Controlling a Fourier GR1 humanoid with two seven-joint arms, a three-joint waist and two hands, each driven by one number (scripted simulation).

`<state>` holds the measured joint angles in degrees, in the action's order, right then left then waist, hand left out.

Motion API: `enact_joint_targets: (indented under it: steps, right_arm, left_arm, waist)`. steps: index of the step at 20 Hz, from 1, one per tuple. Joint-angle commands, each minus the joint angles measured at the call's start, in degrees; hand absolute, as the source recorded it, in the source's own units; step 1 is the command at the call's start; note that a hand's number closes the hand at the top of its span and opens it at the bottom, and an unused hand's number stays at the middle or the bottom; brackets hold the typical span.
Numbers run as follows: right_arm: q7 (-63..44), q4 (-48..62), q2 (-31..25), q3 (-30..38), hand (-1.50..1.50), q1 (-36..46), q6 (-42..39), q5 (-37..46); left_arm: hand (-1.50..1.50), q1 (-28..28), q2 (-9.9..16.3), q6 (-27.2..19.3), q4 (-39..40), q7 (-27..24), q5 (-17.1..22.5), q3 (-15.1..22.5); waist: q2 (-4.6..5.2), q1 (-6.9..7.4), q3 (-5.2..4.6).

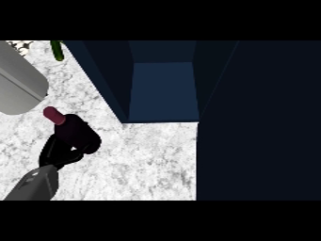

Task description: Pick up the wine, place it into the cabinet and close the cabinet

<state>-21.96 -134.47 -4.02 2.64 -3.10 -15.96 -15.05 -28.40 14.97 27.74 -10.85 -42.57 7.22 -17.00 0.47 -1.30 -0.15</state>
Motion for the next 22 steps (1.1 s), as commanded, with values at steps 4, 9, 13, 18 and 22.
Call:
enact_joint_targets:
  steps: [4,9,13,18,22]
  right_arm:
    - [0.1,-1.8,-1.1,2.5,-1.50,-3.0,-1.7,-3.6]
    - [2.5,0.4,-1.3,3.0,-1.50,-2.2,-3.0,-3.3]
    - [-0.3,-2.0,-1.7,4.3,-1.50,-2.7,-1.5,-4.4]
    - [-1.7,-1.7,0.6,0.3,-1.50,-0.8,1.3,0.7]
    - [0.2,2.0,0.6,0.8,-1.50,1.3,1.3,2.2]
  left_arm:
    - [1.50,0.1,1.3,6.1,0.8,-3.3,-0.6,0.4]
    - [1.50,1.7,-1.9,2.0,-0.1,-8.1,-2.9,2.3]
    - [1.50,5.0,-1.2,3.3,-1.1,-11.2,-2.1,1.7]
    - [1.50,17.8,-7.7,-5.0,-6.5,-20.4,-2.0,2.5]
    - [1.50,21.3,-9.0,-0.7,-14.9,-17.3,-0.3,4.1]
  waist:
    - [-0.04,-0.33,0.01]
    - [0.05,-0.21,-0.01]
    - [-0.17,0.25,0.03]
    - [-0.61,2.02,0.10]
    - [-0.73,2.59,0.22]
